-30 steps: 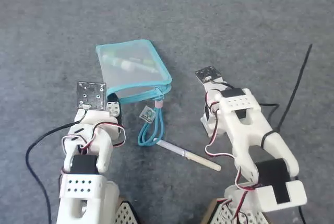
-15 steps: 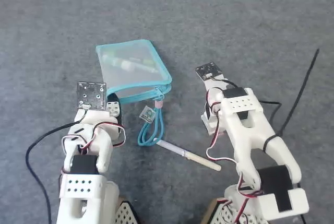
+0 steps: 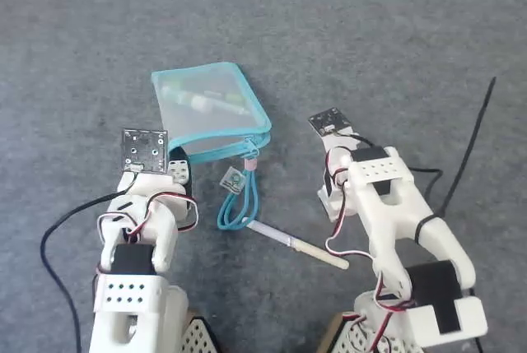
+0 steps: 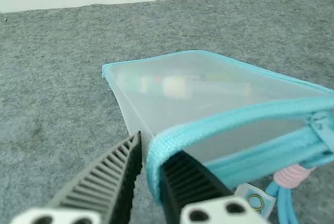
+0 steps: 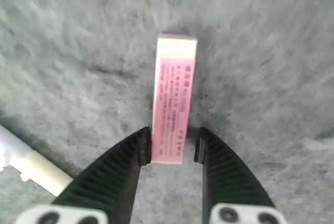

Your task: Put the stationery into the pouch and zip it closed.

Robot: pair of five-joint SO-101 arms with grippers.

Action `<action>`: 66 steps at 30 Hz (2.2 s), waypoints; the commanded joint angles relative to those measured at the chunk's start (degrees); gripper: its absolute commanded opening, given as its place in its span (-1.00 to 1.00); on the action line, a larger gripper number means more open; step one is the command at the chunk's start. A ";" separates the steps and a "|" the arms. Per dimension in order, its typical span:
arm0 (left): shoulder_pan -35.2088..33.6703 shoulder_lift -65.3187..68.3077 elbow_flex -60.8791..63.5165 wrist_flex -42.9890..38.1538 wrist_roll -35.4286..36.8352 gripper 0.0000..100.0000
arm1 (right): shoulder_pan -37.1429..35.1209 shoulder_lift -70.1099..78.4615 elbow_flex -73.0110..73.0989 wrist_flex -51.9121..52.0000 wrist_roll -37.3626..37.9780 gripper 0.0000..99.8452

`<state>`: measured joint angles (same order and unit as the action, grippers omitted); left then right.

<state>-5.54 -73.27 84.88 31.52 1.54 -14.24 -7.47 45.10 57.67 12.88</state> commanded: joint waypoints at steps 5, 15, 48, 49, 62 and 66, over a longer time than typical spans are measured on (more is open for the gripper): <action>-0.09 0.70 -0.75 -1.76 -0.88 -0.98 | -0.57 -3.47 0.09 -0.84 0.44 -0.99; -0.09 0.70 -0.75 -1.76 -0.88 -0.98 | 3.03 -15.60 -6.42 10.33 4.40 -0.99; -0.09 0.97 -0.75 -1.76 -0.88 -0.98 | -28.88 -4.70 -41.49 27.74 4.40 -0.99; -0.09 0.88 -0.75 -1.67 -0.88 -0.98 | -28.88 -1.71 -45.01 29.05 3.52 -0.99; 0.26 1.05 -0.66 -1.58 -0.88 -0.98 | -28.88 28.88 -87.30 44.44 -3.69 -0.99; 0.26 1.05 -0.66 -1.58 -0.88 -0.98 | -28.79 31.43 -92.31 44.88 -4.31 -0.99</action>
<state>-5.54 -73.27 84.88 31.52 1.54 -42.90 24.79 -40.70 100.57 9.63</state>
